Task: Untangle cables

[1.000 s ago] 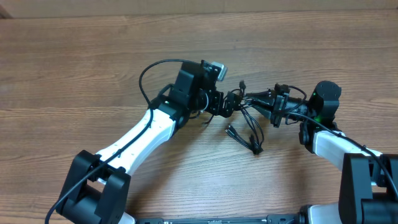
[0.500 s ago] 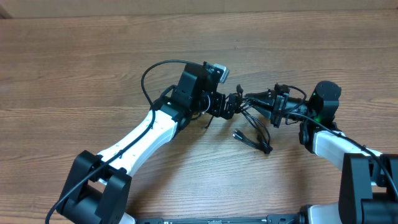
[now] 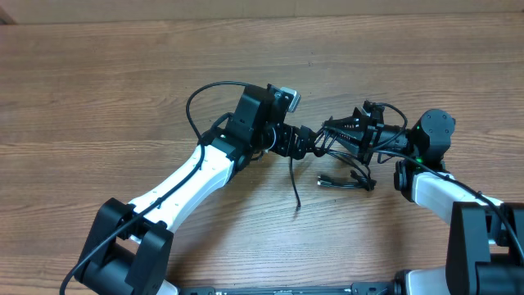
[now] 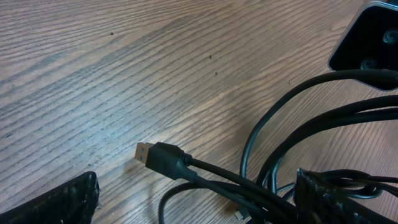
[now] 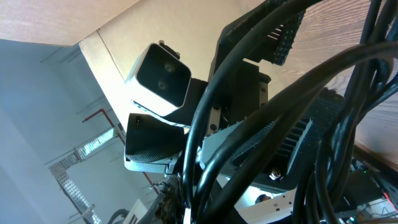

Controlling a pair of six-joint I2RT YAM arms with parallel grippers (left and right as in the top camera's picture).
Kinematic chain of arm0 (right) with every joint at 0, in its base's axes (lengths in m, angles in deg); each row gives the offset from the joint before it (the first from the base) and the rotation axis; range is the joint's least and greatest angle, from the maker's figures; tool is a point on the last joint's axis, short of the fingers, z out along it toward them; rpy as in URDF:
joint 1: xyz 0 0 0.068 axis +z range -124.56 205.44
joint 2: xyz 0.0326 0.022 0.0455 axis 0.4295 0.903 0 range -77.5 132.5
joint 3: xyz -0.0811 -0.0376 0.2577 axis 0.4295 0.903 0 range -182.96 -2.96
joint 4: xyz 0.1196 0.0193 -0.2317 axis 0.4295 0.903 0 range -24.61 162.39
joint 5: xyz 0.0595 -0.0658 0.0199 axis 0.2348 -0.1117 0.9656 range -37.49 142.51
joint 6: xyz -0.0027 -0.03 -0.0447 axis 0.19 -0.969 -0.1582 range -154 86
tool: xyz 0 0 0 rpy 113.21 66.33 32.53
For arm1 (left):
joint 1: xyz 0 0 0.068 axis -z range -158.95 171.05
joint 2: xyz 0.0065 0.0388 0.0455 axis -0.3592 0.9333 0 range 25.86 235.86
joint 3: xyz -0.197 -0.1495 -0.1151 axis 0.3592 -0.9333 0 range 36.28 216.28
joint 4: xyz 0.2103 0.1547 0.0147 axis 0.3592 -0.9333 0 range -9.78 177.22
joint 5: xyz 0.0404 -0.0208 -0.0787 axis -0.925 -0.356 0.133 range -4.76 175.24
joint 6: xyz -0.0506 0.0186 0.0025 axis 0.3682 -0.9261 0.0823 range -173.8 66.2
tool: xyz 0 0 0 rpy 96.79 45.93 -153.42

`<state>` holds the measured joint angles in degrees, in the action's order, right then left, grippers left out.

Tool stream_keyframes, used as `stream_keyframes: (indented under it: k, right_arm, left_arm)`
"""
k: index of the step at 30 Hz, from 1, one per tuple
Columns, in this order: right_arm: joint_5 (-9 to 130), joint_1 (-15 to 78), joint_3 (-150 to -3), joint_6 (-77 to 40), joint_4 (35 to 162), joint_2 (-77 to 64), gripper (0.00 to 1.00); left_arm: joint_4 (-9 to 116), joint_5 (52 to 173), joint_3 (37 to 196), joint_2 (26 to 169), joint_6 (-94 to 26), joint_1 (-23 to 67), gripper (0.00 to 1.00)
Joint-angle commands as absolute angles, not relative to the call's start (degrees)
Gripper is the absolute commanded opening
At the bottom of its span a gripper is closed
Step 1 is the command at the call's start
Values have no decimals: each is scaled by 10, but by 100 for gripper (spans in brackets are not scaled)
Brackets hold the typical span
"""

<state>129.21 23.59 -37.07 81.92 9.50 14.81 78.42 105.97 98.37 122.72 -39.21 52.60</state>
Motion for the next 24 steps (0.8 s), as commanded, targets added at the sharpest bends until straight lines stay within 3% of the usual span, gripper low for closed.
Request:
stream_keyframes:
  k: [1, 9, 18, 24]
  right_arm:
    - [1290, 235, -375, 898, 89, 139, 10]
    - [1230, 223, -375, 898, 89, 139, 12]
    - [1240, 123, -375, 898, 89, 139, 12]
    - [1250, 108, -375, 898, 89, 139, 13]
  left_arm:
    - [782, 1062, 990, 1219, -405, 536, 100]
    - [783, 1108, 990, 1219, -472, 545, 100]
    - [798, 1151, 990, 1217, -513, 539, 100]
    - [845, 1207, 990, 1217, -586, 550, 100]
